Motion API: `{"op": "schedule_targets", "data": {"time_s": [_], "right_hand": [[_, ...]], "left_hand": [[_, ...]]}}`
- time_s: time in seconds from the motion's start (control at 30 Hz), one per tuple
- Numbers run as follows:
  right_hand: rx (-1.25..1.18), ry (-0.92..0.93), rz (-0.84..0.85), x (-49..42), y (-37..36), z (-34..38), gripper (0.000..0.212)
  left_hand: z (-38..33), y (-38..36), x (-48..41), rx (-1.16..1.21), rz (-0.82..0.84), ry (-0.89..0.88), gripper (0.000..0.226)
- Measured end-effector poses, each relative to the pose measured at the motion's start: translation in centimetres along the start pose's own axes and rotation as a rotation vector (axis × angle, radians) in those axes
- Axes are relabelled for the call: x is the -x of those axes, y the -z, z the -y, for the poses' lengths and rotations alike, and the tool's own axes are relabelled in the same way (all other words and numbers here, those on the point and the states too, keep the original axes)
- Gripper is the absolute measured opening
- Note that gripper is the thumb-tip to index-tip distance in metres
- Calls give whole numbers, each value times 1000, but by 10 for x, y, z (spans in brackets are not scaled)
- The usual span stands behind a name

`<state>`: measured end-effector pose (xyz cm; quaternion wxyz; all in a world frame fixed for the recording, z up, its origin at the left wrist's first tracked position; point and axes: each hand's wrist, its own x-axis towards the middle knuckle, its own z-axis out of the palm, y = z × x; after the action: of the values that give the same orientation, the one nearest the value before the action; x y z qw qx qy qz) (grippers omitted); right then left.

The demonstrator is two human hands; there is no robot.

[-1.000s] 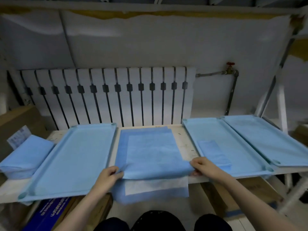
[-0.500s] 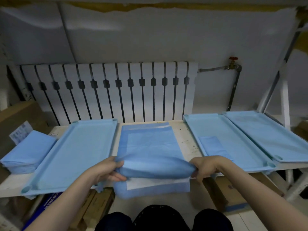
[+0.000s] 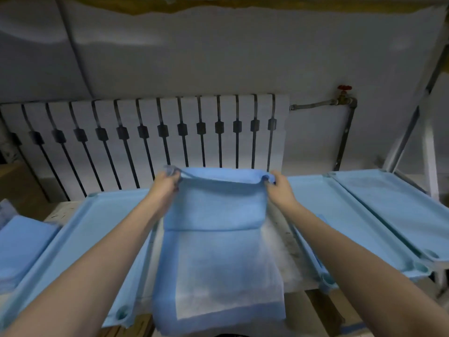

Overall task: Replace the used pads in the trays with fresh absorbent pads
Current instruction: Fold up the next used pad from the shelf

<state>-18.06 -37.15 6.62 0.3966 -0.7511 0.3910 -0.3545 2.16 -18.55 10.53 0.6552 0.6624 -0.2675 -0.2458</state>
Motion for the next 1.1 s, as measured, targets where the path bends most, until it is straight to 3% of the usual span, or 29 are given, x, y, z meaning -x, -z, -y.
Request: {"op": "schedule_targets", "data": {"time_s": [0.13, 0.2, 0.5, 0.7, 0.8, 0.9, 1.0, 1.1], "right_hand": [[-249, 314, -148, -18, 19, 47, 29], [-293, 367, -176, -11, 24, 51, 35], [-142, 290, 19, 68, 13, -47, 35], [218, 300, 389, 107, 15, -107, 39], [397, 282, 544, 116, 21, -116, 38], [468, 273, 573, 121, 26, -116, 41], [475, 272, 604, 122, 30, -112, 35], [429, 240, 653, 120, 34, -104, 23]], "left_hand": [[-56, -5, 1, 146, -18, -345, 17], [-58, -3, 13, 165, -17, -401, 23], [67, 30, 70, -49, -96, -206, 21], [137, 55, 110, -355, 58, -24, 47], [151, 67, 119, -724, 153, -75, 44], [147, 71, 120, -841, 160, -101, 25], [133, 67, 118, -915, 195, -193, 26], [125, 65, 115, -875, 230, -154, 52]]}}
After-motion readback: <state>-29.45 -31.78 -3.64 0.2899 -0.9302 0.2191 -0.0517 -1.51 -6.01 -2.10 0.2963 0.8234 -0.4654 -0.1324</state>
